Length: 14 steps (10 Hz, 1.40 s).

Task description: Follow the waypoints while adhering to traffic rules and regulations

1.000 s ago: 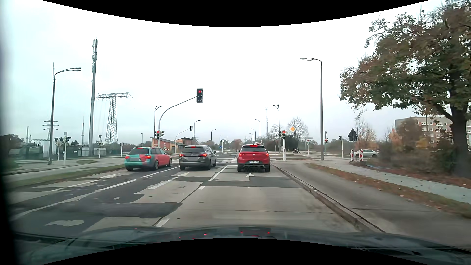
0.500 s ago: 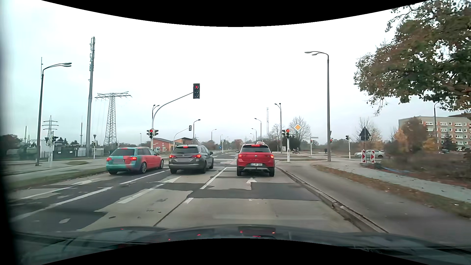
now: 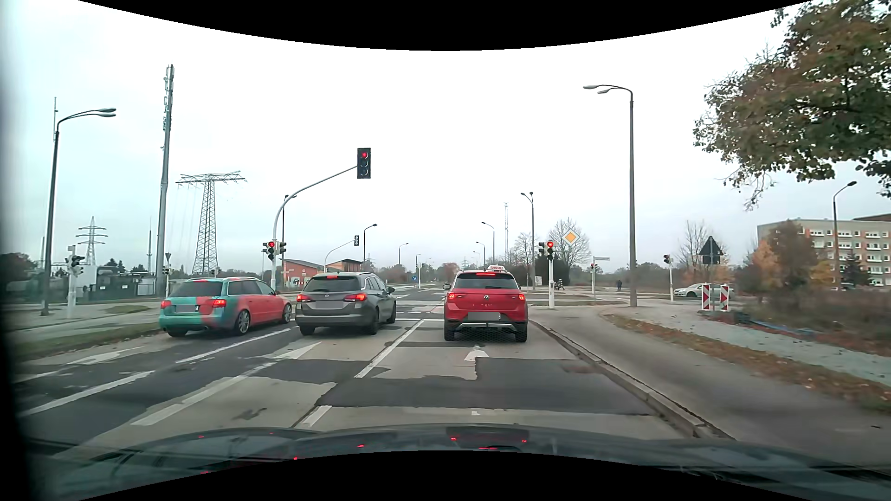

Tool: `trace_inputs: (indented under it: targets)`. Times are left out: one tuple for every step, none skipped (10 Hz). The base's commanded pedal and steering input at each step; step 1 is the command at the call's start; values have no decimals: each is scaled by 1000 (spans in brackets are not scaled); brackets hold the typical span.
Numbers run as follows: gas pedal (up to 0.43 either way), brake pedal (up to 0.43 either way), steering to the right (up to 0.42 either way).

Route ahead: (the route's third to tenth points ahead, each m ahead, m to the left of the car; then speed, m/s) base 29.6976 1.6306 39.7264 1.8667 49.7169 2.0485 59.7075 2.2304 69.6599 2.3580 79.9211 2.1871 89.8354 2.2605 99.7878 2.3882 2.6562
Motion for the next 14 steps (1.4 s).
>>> trace_inputs:
  targets:
    - [0,128,5]
    - [0,128,5]
    - [0,128,5]
    - [0,122,5]
    - [0,116,5]
    - [0,116,3]
    - [0,122,0]
    - [0,122,-2]
    - [0,122,-2]
    - [0,122,-3]
    - [0,122,-5]
    - [0,122,-5]
    - [0,122,-5]
    - [0,110,-5]
